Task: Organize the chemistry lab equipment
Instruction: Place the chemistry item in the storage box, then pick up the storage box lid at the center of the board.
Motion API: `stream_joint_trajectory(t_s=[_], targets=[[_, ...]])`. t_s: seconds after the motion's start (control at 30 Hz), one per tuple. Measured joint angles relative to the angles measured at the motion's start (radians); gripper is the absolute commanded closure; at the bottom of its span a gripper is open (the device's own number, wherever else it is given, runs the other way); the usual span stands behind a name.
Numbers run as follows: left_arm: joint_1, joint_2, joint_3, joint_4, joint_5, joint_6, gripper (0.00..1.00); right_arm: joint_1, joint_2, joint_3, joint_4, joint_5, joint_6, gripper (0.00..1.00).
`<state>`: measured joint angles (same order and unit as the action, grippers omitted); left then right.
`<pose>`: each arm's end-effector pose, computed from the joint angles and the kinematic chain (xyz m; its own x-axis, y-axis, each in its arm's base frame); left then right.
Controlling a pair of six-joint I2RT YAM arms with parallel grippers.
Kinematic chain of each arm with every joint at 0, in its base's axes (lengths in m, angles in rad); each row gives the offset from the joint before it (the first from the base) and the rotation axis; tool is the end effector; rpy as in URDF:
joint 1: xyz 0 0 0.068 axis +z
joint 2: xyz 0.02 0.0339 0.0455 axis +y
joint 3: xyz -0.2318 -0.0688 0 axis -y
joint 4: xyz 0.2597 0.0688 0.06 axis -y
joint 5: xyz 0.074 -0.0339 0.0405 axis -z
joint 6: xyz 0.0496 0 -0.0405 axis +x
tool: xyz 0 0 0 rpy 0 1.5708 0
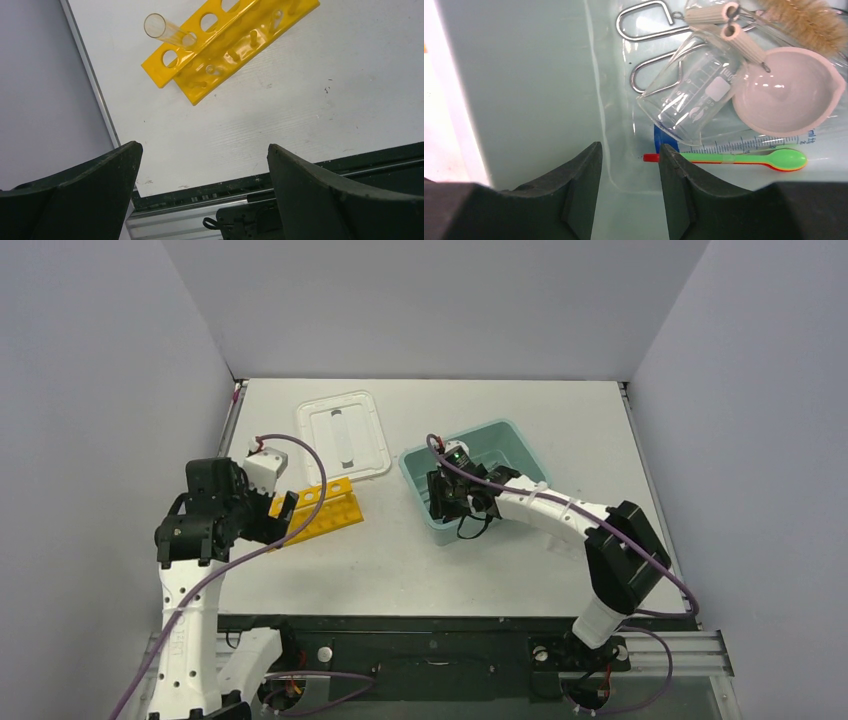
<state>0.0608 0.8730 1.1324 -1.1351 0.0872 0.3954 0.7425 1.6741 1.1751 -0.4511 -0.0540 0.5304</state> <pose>0.1856 0.0070 0.3209 -0.7093 0.3412 -0.6168 0.2908 0.9387 0.1850 0.2726 0.2538 0.1720 -0.8702 -0.1130 -0.4795 -0.2991 0.8946 0.3321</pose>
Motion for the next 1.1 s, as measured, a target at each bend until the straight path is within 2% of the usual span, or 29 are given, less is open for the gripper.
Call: stream_joint_trajectory(t_s=[0.23,0.47,0.57,0.67,0.87,1.1], targets=[[0.0,-0.045,0.0,0.026,0.003,-0.018,0.03,0.061,-0.02,0.021,-0.031,0.114,0.04,0.53],[0.0,-0.071,-0.001,0.024,0.003,-0.018,0.03,0.09,-0.006,0.293,-0.084,0.182,0.034,0.52],[0.0,-0.082,-0.001,0.02,0.003,-0.017,0.03,0.08,-0.013,0.342,-0.089,0.222,0.018,0.49],[0.0,-0.095,-0.001,0.016,0.002,-0.014,0.04,0.013,-0.036,0.317,-0.109,0.267,-0.008,0.47],[0.0,-0.109,-0.001,0.011,0.006,-0.015,0.03,-0.249,-0.111,0.21,-0.157,0.39,-0.074,0.46],[0.0,-0.095,-0.004,0.012,0.018,-0.019,0.03,-0.343,-0.163,0.056,-0.145,0.423,-0.1,0.48]])
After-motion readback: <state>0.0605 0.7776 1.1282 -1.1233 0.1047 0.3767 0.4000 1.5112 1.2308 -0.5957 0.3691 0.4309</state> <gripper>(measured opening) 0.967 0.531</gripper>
